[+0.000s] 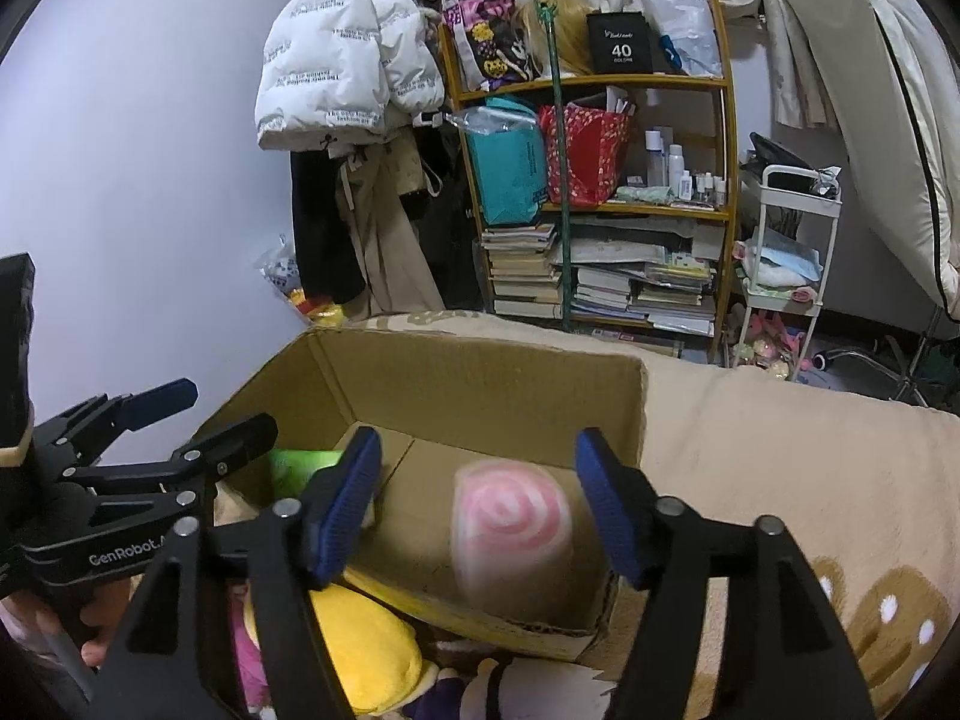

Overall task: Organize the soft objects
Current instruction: 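Release the green tissue pack into the box with the left tool, then withdraw both tools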

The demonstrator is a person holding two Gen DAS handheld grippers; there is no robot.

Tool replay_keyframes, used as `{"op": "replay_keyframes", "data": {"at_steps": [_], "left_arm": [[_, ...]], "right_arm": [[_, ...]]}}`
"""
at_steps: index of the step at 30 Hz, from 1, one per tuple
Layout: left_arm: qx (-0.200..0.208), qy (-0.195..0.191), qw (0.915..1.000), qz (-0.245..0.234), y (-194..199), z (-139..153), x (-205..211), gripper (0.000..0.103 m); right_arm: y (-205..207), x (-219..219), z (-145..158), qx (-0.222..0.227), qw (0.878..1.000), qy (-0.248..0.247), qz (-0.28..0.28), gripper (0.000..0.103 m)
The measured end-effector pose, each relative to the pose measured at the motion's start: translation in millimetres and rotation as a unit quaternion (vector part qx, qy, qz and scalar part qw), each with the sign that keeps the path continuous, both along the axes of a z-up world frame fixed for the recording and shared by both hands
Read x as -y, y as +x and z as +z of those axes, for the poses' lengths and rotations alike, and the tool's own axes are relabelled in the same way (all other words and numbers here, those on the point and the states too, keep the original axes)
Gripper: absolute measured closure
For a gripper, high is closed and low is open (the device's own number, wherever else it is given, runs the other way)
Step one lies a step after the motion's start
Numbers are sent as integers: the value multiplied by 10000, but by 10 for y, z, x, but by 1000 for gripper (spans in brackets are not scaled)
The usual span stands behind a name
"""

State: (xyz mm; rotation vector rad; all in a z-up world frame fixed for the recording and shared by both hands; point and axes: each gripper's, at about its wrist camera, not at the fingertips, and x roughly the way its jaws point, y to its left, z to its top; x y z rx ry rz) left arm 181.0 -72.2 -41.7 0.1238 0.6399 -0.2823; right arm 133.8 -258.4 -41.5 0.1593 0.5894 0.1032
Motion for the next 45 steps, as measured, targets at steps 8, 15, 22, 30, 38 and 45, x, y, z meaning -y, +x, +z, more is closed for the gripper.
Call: {"op": "replay_keyframes", "data": {"at_steps": [8, 15, 22, 30, 38, 45], "left_arm": [[162, 208, 9996, 65, -176, 131, -129, 4], [209, 388, 9990, 40, -454, 233, -226, 3], [202, 694, 9974, -2, -791, 326, -286, 3], [-43, 744, 9971, 165, -1072, 358, -493, 3], [-231, 717, 9968, 249, -1211, 329, -599, 3], [-464, 751, 9960, 136, -1137, 196, -534, 3]], "right_arm": [[-210, 20, 131, 130, 9998, 61, -115, 8], [-458, -94, 263, 196, 9997, -144, -73, 0], [-750, -219, 344, 136, 9992, -364, -19, 0], [-1031, -320, 387, 62, 9990, -436, -45, 0], [-1167, -316, 351, -87, 9990, -411, -176, 0], [-1101, -300, 265, -230, 9991, -311, -198, 0]]}}
